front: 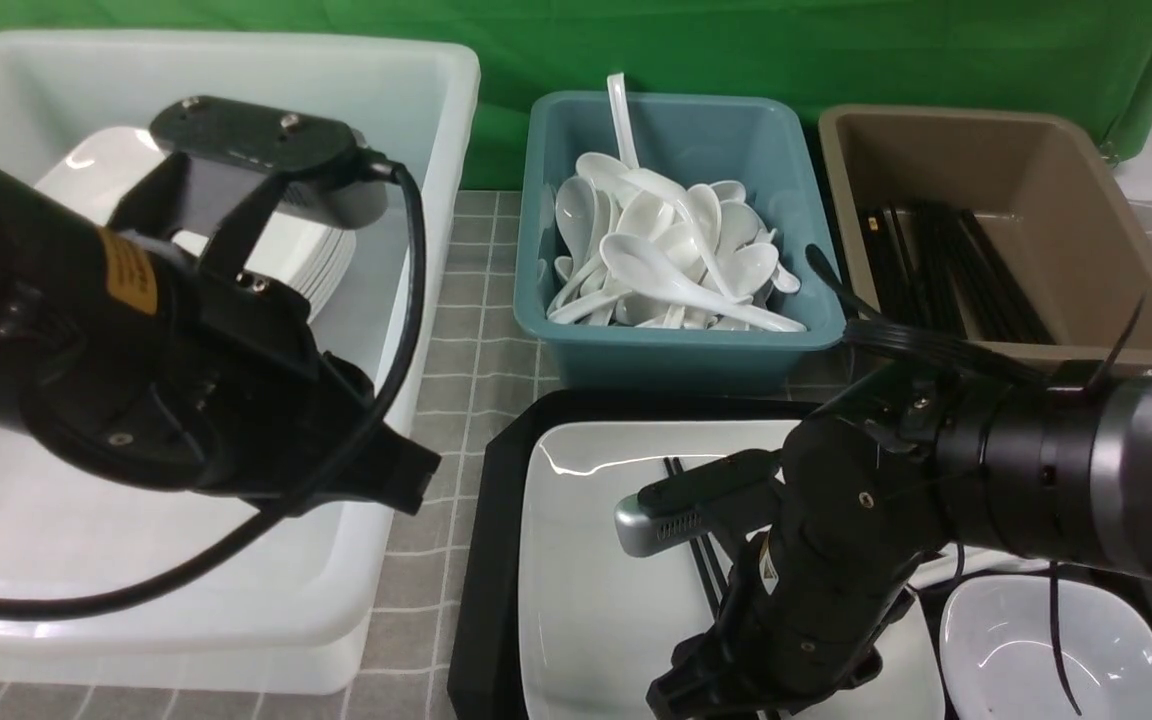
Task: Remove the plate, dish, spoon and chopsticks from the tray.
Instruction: Use the right arm to grab a pair of chopsticks from the plate, then use the right arm to put the chopsticks into the small storage box on the right
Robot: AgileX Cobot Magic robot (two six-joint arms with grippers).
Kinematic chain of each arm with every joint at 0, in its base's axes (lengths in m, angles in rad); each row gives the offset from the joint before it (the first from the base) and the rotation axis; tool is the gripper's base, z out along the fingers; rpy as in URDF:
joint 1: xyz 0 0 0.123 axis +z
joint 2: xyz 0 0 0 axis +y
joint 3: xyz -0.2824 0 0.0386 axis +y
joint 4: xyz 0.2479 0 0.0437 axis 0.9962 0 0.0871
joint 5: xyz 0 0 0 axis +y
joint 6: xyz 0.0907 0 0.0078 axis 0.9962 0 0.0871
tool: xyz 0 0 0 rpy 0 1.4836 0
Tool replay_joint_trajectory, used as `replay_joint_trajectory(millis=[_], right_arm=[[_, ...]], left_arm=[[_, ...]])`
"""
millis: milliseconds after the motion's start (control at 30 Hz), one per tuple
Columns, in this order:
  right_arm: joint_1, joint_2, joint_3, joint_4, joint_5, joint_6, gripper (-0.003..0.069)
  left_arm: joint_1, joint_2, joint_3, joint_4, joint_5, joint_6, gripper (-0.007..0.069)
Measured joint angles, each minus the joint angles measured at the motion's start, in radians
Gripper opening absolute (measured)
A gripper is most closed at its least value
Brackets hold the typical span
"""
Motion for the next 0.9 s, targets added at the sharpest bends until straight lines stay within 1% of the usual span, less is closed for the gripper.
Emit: replay_joint_trajectory(millis=[67,100,133,167,233,433,667,767,800,833,900], right_arm=[[0.000,0.000,0.000,0.000,0.000,0.000,0.0328],[0.000,0.000,0.000,0.000,0.001,0.000,0.0238],[0.000,0.000,0.000,0.001,0.002,-0.002,0.0178],[0.000,0.000,0.000,0.004,0.002,-0.002,0.0146],[0.000,0.000,0.000,0.008,0.002,-0.002,0.0158],[0.000,-0.005,-0.008,0.021,0.023,-0.027,0.0159],[-0.009,-0.182,-0.102,0.021,0.166,-0.052,0.0159],[-0.044,-0.298,-0.149,-0.005,0.182,-0.053,0.0159],[-0.073,-0.342,-0.173,-0.027,0.172,-0.053,0.0159],[-0.079,-0.348,-0.176,-0.030,0.172,-0.053,0.0159],[-0.175,-0.402,-0.221,-0.063,0.122,-0.056,0.0159]], left_arm=[[0.000,0.000,0.000,0.000,0.000,-0.001,0.0003],[0.000,0.000,0.000,0.000,-0.001,0.000,0.0003],[0.000,0.000,0.000,0.000,-0.004,0.004,0.0003],[0.000,0.000,0.000,0.000,-0.006,0.004,0.0003],[0.000,0.000,0.000,0.000,-0.011,0.006,0.0003],[0.000,0.000,0.000,0.000,-0.026,0.007,0.0003],[0.000,0.001,0.000,0.001,-0.038,0.007,0.0003],[0.000,0.001,0.000,0.001,-0.071,0.007,0.0003],[0.000,0.001,0.000,0.001,-0.090,0.007,0.0003],[0.000,0.001,0.000,0.001,-0.096,0.007,0.0003],[0.000,0.001,0.000,0.001,-0.136,0.018,0.0003]])
